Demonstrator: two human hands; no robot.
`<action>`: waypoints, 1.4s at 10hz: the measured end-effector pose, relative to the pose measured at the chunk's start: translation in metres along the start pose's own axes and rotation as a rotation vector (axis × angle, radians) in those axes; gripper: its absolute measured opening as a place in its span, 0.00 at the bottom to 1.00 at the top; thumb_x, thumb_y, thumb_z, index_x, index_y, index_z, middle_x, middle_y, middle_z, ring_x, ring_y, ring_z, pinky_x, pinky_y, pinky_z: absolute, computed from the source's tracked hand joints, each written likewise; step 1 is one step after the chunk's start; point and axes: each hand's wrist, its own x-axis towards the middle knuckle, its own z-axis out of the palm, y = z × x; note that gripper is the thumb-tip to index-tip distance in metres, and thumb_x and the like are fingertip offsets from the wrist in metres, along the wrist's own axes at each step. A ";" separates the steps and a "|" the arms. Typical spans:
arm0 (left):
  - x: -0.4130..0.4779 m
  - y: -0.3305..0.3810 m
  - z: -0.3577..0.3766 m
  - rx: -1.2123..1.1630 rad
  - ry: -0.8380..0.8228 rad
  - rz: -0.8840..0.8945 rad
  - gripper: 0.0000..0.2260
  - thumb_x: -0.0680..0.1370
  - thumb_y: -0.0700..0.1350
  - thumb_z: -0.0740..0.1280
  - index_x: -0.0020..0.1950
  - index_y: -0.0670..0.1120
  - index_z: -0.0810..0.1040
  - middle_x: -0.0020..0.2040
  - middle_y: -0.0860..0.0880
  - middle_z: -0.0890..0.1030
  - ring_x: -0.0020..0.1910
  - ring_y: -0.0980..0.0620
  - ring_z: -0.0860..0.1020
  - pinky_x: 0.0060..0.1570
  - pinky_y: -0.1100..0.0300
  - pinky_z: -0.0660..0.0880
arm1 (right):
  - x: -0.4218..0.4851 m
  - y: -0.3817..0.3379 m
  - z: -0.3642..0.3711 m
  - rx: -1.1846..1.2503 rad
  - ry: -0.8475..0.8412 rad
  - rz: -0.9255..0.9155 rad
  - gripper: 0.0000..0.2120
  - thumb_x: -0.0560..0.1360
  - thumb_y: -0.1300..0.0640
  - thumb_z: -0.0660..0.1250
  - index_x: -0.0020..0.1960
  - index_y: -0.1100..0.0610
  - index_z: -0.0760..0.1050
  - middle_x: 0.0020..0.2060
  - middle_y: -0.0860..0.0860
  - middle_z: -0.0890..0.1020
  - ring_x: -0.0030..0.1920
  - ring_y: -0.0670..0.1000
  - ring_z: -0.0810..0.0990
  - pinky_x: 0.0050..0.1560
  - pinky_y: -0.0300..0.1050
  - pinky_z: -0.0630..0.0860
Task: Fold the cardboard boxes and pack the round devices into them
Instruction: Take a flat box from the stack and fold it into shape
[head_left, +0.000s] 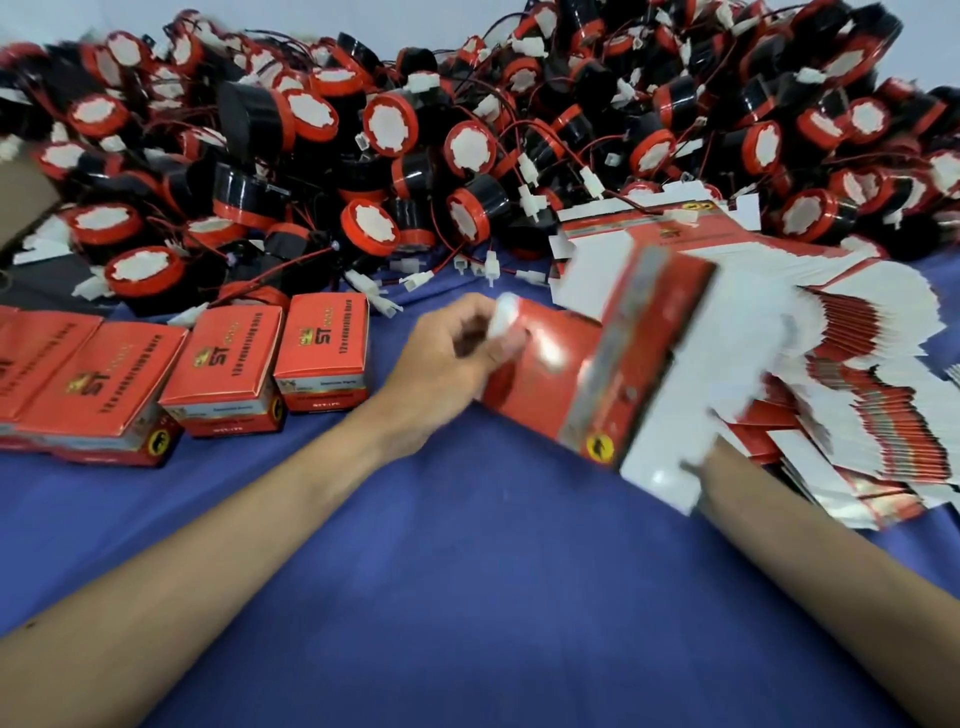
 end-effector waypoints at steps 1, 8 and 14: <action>0.008 -0.009 -0.003 -0.016 0.428 -0.008 0.06 0.81 0.40 0.63 0.47 0.51 0.75 0.40 0.57 0.80 0.39 0.65 0.77 0.44 0.66 0.75 | 0.003 -0.019 -0.026 -0.593 -0.051 0.022 0.22 0.82 0.48 0.49 0.56 0.60 0.76 0.45 0.57 0.83 0.44 0.54 0.83 0.39 0.44 0.80; 0.011 -0.002 -0.007 -0.242 0.431 -0.173 0.15 0.84 0.47 0.55 0.50 0.46 0.80 0.49 0.47 0.83 0.52 0.48 0.81 0.60 0.49 0.75 | 0.002 -0.011 -0.024 -0.805 -0.317 0.049 0.19 0.71 0.39 0.64 0.55 0.50 0.79 0.52 0.48 0.84 0.54 0.51 0.83 0.51 0.49 0.81; 0.008 0.000 -0.007 -0.150 0.436 -0.253 0.22 0.83 0.53 0.51 0.47 0.43 0.81 0.44 0.42 0.84 0.43 0.45 0.83 0.46 0.51 0.80 | 0.006 -0.019 -0.028 -0.729 -0.429 0.179 0.11 0.72 0.59 0.63 0.46 0.52 0.84 0.42 0.51 0.85 0.41 0.53 0.83 0.38 0.48 0.79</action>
